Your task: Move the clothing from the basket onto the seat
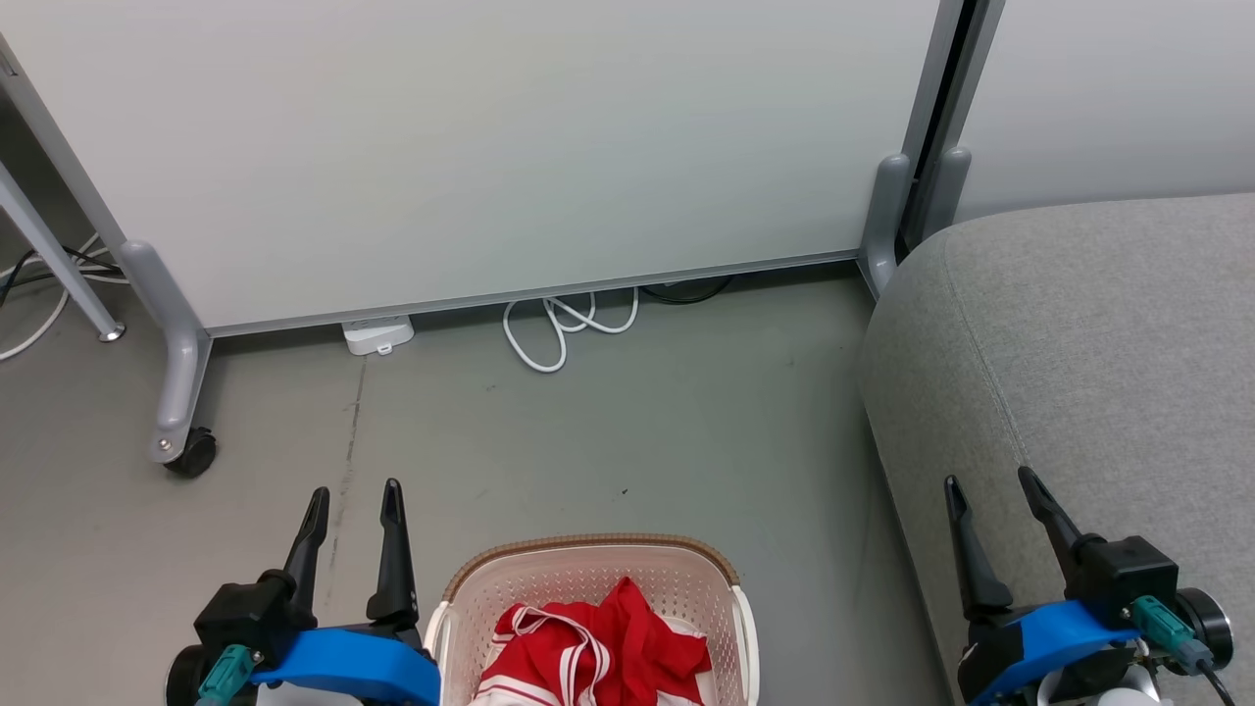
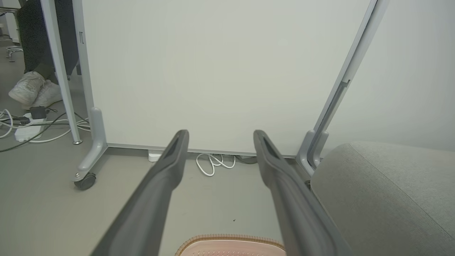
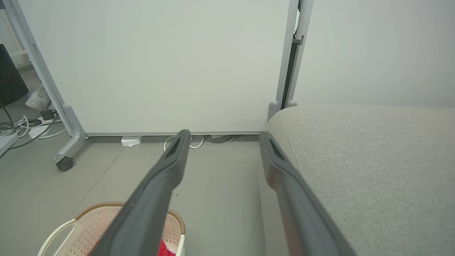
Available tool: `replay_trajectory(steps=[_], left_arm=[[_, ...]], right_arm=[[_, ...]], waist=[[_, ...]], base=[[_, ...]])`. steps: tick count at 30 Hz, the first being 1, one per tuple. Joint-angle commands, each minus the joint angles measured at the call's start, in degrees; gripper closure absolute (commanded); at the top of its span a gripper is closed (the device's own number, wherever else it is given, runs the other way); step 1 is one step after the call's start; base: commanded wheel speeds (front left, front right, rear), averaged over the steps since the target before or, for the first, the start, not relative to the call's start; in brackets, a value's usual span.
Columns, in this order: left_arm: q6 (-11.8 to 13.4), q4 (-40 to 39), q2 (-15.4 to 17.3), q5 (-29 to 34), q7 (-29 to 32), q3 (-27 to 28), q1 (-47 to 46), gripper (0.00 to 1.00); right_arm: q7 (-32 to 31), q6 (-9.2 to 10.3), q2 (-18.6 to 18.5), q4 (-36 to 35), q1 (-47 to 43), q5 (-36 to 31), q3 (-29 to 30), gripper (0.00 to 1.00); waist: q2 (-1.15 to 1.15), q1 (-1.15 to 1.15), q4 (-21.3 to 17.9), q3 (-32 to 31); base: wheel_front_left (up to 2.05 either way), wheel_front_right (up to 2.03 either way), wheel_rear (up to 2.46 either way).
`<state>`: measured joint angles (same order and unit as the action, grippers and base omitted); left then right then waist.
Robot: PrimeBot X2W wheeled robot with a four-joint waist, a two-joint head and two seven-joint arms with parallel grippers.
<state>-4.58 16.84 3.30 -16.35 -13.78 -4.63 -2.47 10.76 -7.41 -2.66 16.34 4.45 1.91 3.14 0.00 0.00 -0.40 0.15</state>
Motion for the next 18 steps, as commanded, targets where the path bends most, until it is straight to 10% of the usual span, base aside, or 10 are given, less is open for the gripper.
replay_trajectory(steps=[1,18], left_arm=[[-0.3,0.1,0.0,1.2,-0.6,-0.1,-0.1,0.00],[-0.4,1.6,-0.3,4.0,-1.5,0.2,-0.1,0.00]], right_arm=[[0.6,-0.13,-0.4,0.1,0.8,-1.3,-0.1,0.00],[2.1,-0.14,-0.4,0.8,0.9,-4.2,-0.2,0.00]], waist=[[0.00,0.00,-0.1,0.0],[0.00,0.00,-0.1,-0.2]], base=[[0.00,0.00,0.00],[0.00,0.00,0.00]])
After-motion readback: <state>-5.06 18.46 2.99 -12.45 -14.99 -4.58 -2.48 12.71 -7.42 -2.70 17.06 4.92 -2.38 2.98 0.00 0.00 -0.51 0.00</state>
